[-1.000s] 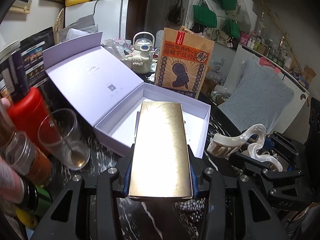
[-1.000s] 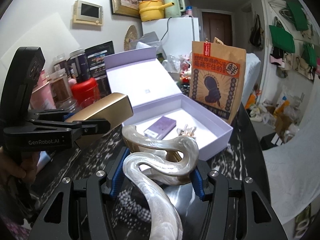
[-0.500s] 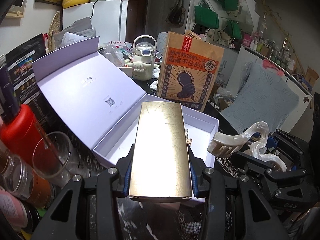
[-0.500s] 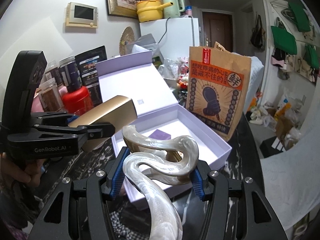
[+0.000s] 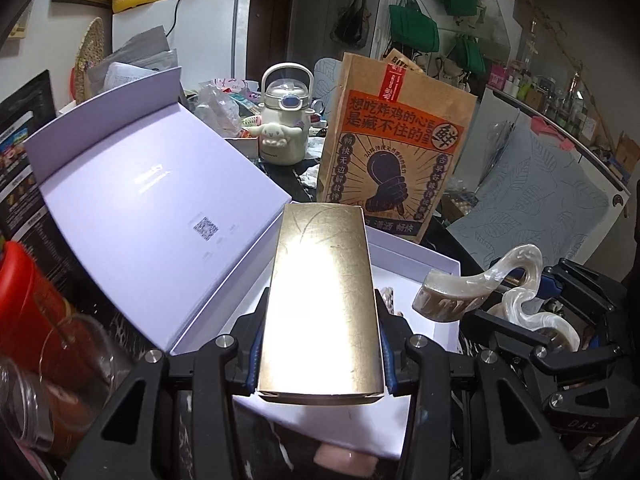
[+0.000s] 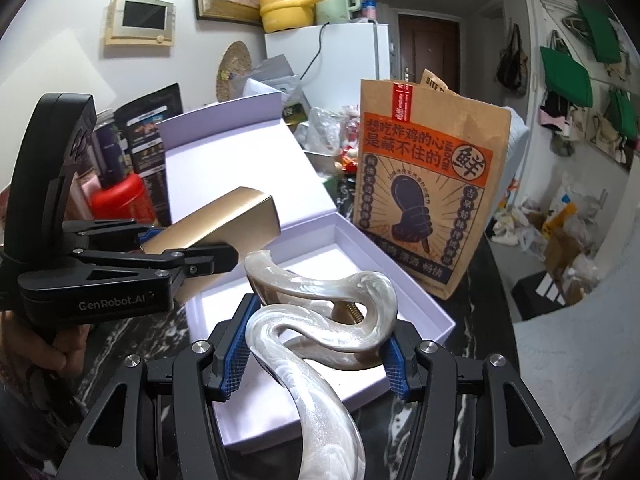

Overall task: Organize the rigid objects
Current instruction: 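Carry the gold box and white S-clip into the lavender box with both tools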

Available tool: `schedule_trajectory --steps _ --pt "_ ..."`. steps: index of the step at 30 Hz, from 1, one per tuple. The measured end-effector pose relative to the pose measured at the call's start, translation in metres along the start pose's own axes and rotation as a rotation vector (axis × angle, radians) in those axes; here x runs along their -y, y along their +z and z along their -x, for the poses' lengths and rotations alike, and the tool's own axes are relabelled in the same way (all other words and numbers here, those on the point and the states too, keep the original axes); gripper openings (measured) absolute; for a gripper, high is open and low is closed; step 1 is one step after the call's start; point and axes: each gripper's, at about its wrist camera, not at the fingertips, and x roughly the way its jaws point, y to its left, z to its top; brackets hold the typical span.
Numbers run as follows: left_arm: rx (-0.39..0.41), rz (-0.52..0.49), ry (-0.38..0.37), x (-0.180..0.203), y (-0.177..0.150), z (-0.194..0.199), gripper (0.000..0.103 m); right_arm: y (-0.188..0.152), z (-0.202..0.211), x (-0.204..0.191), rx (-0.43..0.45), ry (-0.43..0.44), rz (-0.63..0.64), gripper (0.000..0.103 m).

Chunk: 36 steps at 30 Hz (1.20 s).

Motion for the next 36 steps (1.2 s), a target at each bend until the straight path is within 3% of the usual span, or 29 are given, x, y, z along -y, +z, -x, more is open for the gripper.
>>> schedule_trajectory --steps 18,29,36 --pt "-0.002 0.006 0.037 -0.017 0.025 -0.049 0.043 0.030 -0.054 0.017 -0.018 -0.018 0.014 0.056" --pt "-0.042 0.008 0.045 -0.022 0.019 -0.076 0.043 0.027 -0.075 0.026 -0.054 -0.010 -0.002 0.056" --pt "-0.109 -0.001 0.063 -0.022 0.010 -0.097 0.043 0.019 -0.098 0.031 -0.116 -0.015 -0.020 0.056"
